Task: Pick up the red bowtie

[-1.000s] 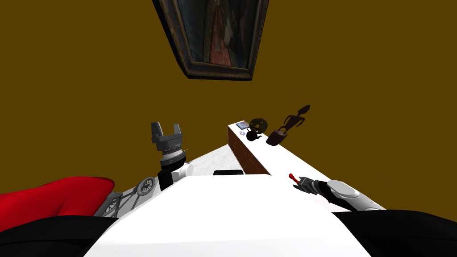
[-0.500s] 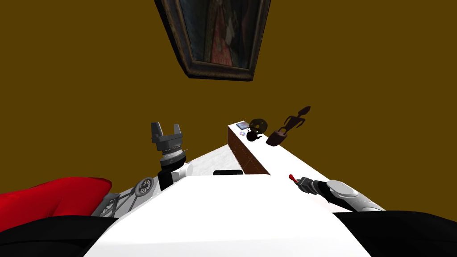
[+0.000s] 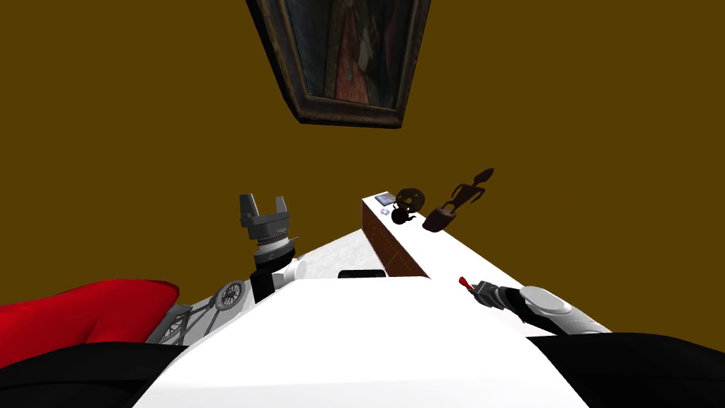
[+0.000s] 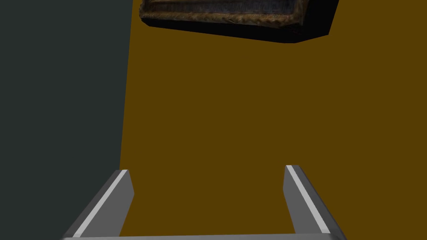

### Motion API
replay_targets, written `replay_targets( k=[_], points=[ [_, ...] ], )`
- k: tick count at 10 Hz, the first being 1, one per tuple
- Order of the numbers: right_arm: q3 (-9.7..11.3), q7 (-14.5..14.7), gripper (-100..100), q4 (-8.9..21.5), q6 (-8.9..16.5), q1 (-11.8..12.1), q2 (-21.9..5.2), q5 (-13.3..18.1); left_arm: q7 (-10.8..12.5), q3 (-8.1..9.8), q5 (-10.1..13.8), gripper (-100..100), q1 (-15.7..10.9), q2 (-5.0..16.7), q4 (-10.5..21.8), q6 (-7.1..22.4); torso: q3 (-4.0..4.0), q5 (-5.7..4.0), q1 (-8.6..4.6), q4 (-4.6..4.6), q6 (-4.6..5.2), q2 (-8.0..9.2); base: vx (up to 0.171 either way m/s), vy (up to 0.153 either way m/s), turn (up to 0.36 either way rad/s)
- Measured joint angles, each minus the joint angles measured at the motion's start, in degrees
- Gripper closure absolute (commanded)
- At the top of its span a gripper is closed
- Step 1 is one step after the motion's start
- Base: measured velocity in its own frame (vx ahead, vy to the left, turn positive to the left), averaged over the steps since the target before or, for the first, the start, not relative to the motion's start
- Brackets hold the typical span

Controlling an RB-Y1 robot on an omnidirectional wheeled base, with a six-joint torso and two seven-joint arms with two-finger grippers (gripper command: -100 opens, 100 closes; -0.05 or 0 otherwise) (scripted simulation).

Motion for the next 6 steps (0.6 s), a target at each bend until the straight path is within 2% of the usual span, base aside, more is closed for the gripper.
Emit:
replay_targets(
  k=[5,6],
  points=[
    [2.90,-5.46,100,-7.17,2.42,4.22,-4.65,-2.89,0.00,0.00,0.00,0,0.00,0.00,0.00,0.00,0.02,0.01,0.03,0.01,0.00,0.02,-0.022,0.005,0.012],
    [2.98,-5.73,0,-7.36,2.54,4.31,-4.77,-2.98,0.00,0.00,0.00,0,0.00,0.00,0.00,0.00,0.00,-0.01,0.01,0.00,0.01,-0.01,0.000,0.000,0.000]
  ],
)
